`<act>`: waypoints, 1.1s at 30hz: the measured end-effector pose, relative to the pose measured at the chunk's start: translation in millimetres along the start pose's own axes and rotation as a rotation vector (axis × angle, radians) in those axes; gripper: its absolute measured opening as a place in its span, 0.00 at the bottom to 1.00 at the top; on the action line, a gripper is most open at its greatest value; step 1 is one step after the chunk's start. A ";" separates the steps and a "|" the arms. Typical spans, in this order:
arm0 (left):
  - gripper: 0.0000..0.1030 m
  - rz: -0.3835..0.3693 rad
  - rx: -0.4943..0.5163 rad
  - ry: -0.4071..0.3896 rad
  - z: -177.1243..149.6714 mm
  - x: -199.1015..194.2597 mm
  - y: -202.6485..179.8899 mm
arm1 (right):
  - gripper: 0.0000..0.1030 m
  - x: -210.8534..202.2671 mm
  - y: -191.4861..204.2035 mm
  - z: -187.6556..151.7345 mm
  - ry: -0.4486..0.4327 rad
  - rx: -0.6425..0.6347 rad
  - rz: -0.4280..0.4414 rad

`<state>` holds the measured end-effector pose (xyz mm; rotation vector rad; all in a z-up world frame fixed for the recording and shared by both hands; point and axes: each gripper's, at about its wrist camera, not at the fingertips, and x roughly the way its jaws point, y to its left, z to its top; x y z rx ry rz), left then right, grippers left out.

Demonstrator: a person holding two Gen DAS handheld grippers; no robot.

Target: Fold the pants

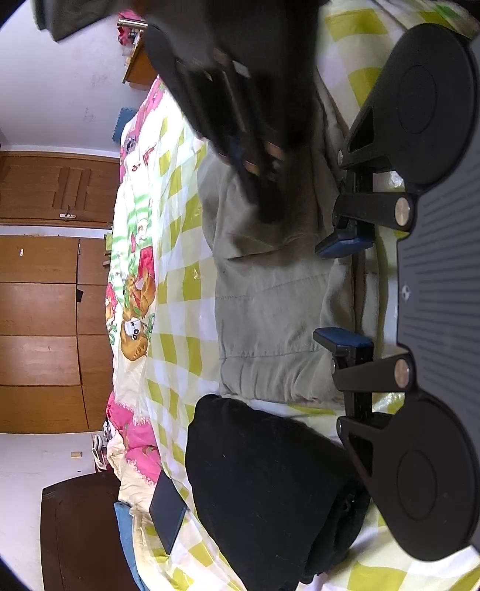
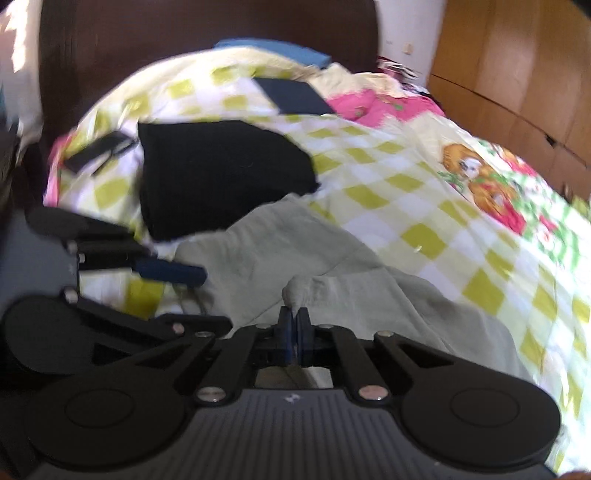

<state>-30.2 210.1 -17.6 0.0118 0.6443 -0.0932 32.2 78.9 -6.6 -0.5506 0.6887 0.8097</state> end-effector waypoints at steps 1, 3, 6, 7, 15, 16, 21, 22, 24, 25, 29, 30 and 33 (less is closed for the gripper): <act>0.53 0.002 0.001 -0.001 -0.1 -0.7 0.0 | 0.06 7.6 -0.6 -1.8 0.036 0.001 0.004; 0.53 0.005 0.005 -0.003 -1.0 -2.9 0.0 | 0.10 11.9 1.1 -6.4 0.055 -0.021 -0.017; 0.53 0.001 -0.004 0.001 -2.4 -3.2 1.3 | 0.36 8.8 4.4 -11.5 0.051 -0.073 -0.057; 0.53 -0.001 -0.007 0.003 -2.7 -2.7 1.8 | 0.42 9.8 4.4 -11.9 0.058 -0.076 -0.055; 0.53 0.005 -0.002 -0.001 -1.9 -4.0 3.5 | 0.39 14.2 12.7 -13.9 0.065 -0.145 -0.064; 0.53 0.007 -0.001 -0.001 -2.0 -4.0 3.8 | 0.32 11.3 9.1 -13.3 0.063 -0.130 -0.064; 0.53 0.003 -0.013 -0.006 -1.6 -2.9 5.3 | 0.16 -0.5 -3.1 -13.8 0.078 -0.078 -0.037; 0.53 0.002 -0.012 -0.006 -1.8 -2.9 5.5 | 0.04 -0.4 -3.8 -14.5 0.082 -0.081 -0.057; 0.53 0.004 -0.010 -0.007 -2.3 -3.1 5.4 | 0.03 -0.1 -8.3 -14.8 0.074 -0.071 -0.101; 0.53 0.003 -0.013 -0.006 -2.5 -3.2 5.5 | 0.03 0.8 -12.0 -14.1 0.073 -0.044 -0.112; 0.53 0.006 -0.011 -0.002 -3.4 -2.8 5.9 | 0.02 -0.7 -11.8 -11.4 0.057 -0.051 -0.116; 0.53 0.005 -0.013 -0.001 -3.4 -2.7 6.3 | 0.02 -0.9 -7.6 -11.2 0.054 -0.069 -0.103; 0.53 0.004 -0.013 -0.002 -2.8 -2.6 5.7 | 0.02 5.5 10.3 -13.8 0.060 -0.155 -0.072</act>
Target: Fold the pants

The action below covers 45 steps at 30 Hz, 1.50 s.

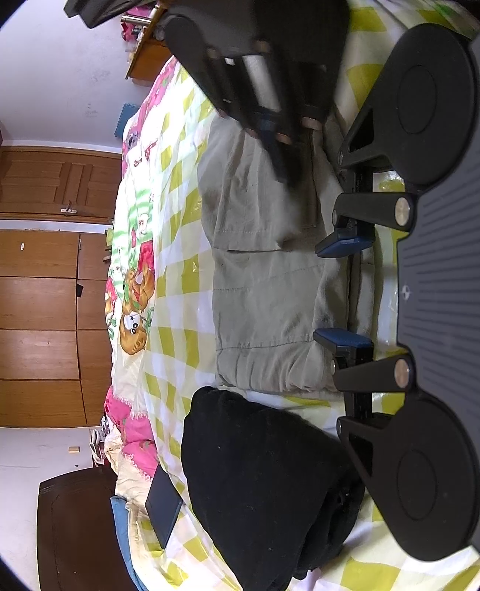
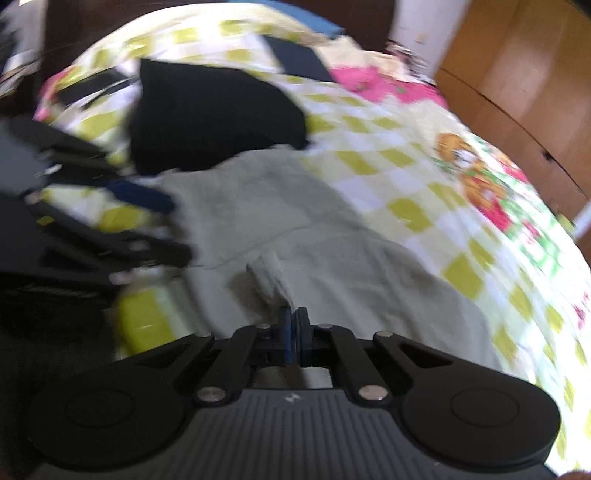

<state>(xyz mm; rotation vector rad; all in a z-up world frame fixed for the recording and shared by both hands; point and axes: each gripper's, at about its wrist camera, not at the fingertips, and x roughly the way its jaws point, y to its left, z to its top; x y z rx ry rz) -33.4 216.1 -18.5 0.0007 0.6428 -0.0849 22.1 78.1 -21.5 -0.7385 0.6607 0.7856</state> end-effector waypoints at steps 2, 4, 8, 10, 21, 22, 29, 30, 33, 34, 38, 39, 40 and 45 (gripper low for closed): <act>0.53 -0.001 0.002 -0.003 0.0 -1.2 -0.3 | 0.06 7.5 10.3 -0.2 0.016 -0.054 -0.012; 0.53 -0.003 0.003 -0.004 -0.4 -2.2 0.2 | 0.09 12.9 14.4 0.8 0.017 -0.060 -0.002; 0.53 0.002 0.002 -0.002 -0.9 -2.1 1.4 | 0.10 16.9 16.7 4.9 0.003 -0.073 -0.017; 0.53 0.003 -0.005 -0.004 -0.8 -2.5 3.4 | 0.04 13.9 8.4 5.2 0.004 -0.030 -0.021; 0.53 0.004 -0.026 -0.004 -1.0 2.5 8.4 | 0.02 -14.3 -14.8 9.0 -0.032 -0.072 -0.171; 0.53 0.005 -0.023 -0.004 -1.0 1.9 7.6 | 0.02 -5.9 0.0 6.8 -0.025 -0.138 -0.155; 0.53 0.010 -0.020 0.005 -6.5 -3.9 9.5 | 0.14 24.8 41.7 -2.9 -0.001 -0.259 -0.146; 0.53 0.009 -0.025 0.008 -7.4 -3.2 10.7 | 0.18 25.6 40.0 -2.6 0.005 -0.258 -0.154; 0.54 0.004 -0.036 0.002 -7.1 -1.6 12.2 | 0.29 27.8 35.8 0.2 0.010 -0.251 -0.163; 0.54 0.001 -0.040 -0.002 -6.4 -1.7 12.3 | 0.29 26.5 34.0 0.8 0.015 -0.228 -0.142; 0.54 -0.009 -0.044 -0.017 -3.9 -3.1 11.3 | 0.29 28.2 31.2 -0.1 0.039 -0.207 -0.147; 0.54 -0.008 -0.038 -0.017 -3.7 -2.9 10.9 | 0.29 29.0 29.0 -1.1 0.046 -0.205 -0.154; 0.54 -0.003 -0.028 -0.018 -3.6 -3.6 10.4 | 0.29 24.7 26.5 -3.6 0.044 -0.187 -0.149; 0.54 -0.011 -0.029 -0.038 -2.4 -3.4 11.5 | 0.32 27.6 27.7 -6.8 0.055 -0.203 -0.164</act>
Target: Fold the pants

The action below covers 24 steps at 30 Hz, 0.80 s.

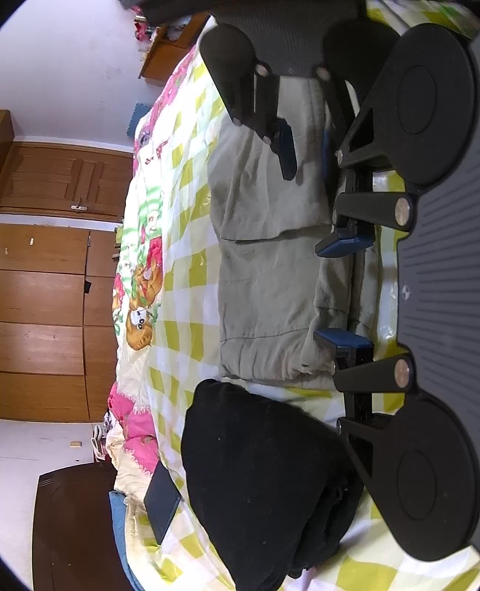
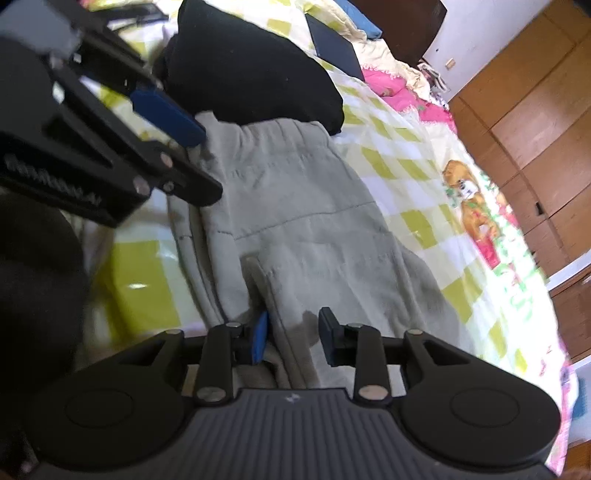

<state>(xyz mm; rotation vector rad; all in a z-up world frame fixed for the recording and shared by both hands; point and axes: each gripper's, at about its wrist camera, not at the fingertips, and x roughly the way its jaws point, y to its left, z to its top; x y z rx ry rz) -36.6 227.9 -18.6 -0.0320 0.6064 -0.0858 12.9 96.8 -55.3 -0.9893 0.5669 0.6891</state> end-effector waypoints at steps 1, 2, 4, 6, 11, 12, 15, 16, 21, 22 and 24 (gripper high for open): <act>0.54 -0.002 0.004 -0.012 1.5 -0.9 -0.9 | 0.31 4.0 -0.7 1.7 0.003 0.014 0.002; 0.54 -0.005 0.010 -0.023 3.6 -1.8 -2.9 | 0.26 7.0 -4.5 2.7 0.009 0.052 0.015; 0.54 -0.008 0.037 -0.047 8.5 -4.4 -7.3 | 0.17 10.7 -21.6 3.3 0.030 0.178 0.065; 0.56 -0.006 0.075 -0.084 12.0 -7.6 -12.1 | 0.07 7.2 -36.3 0.9 0.037 0.266 0.092; 0.67 0.015 0.114 0.063 12.9 27.6 -13.7 | 0.05 -9.7 -75.6 -3.8 0.004 0.496 0.149; 0.67 0.023 0.121 0.113 9.3 36.0 -12.9 | 0.05 -13.1 -80.9 -2.7 -0.009 0.527 0.156; 0.67 0.015 0.130 0.121 3.1 33.5 -13.0 | 0.06 -19.4 -93.4 3.4 -0.051 0.612 0.201; 0.67 0.008 0.124 0.116 2.8 30.2 -12.7 | 0.06 -21.5 -94.7 8.0 -0.068 0.621 0.208; 0.67 -0.002 0.079 0.104 -0.8 23.8 -7.3 | 0.06 -28.1 -84.2 41.8 -0.187 0.565 0.247; 0.67 0.000 0.079 0.104 -1.9 22.7 -6.8 | 0.06 -23.3 -78.3 49.7 -0.200 0.536 0.261; 0.67 0.004 0.083 0.107 -1.8 21.5 -8.2 | 0.06 -14.8 -58.3 60.9 -0.204 0.434 0.261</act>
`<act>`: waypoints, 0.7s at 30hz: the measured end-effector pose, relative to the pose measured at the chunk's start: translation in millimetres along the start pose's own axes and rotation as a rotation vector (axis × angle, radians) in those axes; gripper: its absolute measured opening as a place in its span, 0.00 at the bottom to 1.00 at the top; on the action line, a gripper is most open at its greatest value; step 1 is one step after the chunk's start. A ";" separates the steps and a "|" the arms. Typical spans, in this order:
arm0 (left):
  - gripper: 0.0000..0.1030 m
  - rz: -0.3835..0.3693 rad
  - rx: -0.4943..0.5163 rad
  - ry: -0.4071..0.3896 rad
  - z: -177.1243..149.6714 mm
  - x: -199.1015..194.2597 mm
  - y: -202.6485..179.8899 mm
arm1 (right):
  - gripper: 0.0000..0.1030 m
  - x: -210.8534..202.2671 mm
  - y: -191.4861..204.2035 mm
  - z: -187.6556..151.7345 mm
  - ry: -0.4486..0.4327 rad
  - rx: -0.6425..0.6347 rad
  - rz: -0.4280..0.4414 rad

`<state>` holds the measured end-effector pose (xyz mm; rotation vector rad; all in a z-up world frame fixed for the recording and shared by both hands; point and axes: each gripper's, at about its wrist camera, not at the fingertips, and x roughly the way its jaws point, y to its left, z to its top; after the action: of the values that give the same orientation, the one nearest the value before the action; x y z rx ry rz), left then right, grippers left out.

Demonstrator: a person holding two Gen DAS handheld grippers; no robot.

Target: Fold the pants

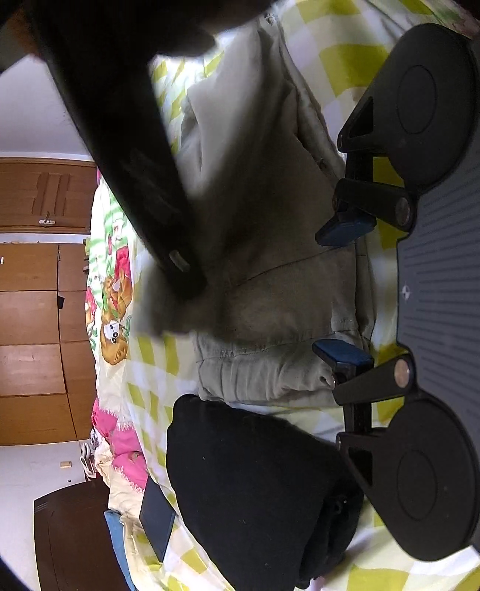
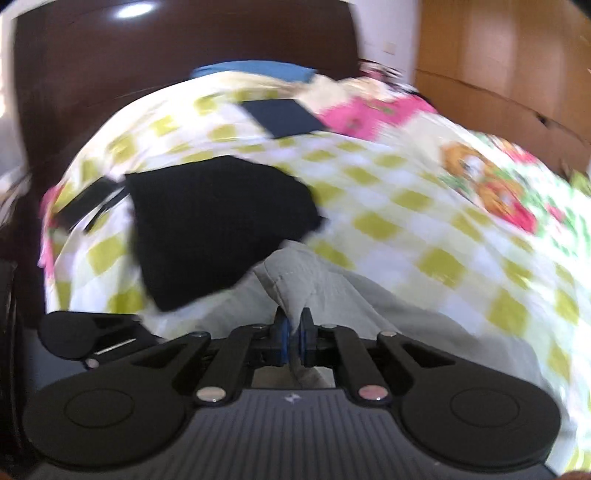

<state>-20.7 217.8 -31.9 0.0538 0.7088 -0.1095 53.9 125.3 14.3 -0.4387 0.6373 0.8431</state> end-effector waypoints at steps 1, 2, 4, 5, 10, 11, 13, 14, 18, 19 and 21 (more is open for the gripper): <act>0.67 -0.001 0.003 0.002 -0.6 -1.1 -0.7 | 0.06 8.4 6.7 -4.0 0.014 -0.019 0.019; 0.67 -0.003 0.007 0.005 -1.7 -2.4 -1.1 | 0.07 18.2 10.5 -7.4 0.034 -0.025 0.040; 0.67 -0.002 0.021 0.009 -3.8 -5.1 -2.0 | 0.08 34.9 19.2 -16.9 0.064 -0.049 0.053; 0.67 -0.004 0.025 0.013 -5.9 -7.1 -1.5 | 0.08 38.2 20.8 -18.9 0.070 -0.025 0.065; 0.67 0.006 0.026 0.036 -12.5 -19.5 2.8 | 0.19 38.0 28.6 -26.2 0.093 -0.018 0.082; 0.67 0.012 0.033 0.035 -13.2 -23.9 3.2 | 0.26 32.4 25.4 -26.0 0.086 0.000 0.104; 0.67 0.025 0.049 0.031 -13.4 -32.3 3.8 | 0.36 15.8 14.3 -25.5 0.061 0.047 0.139; 0.67 0.031 0.055 0.025 -11.8 -37.0 4.3 | 0.44 5.9 8.9 -26.7 0.044 0.075 0.138; 0.67 0.033 0.047 -0.033 4.0 -51.0 4.5 | 0.49 -38.2 -25.1 -42.2 -0.006 0.182 0.059; 0.67 0.030 0.053 -0.057 10.5 -52.0 2.2 | 0.49 -47.9 -36.7 -49.7 -0.004 0.209 0.016; 0.69 0.010 0.062 -0.108 24.8 -49.0 -5.9 | 0.50 -65.7 -61.6 -66.4 0.006 0.268 -0.074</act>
<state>-42.3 213.8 18.9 0.1102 0.5973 -0.1238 47.4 13.7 16.6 -0.2203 0.7243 0.6754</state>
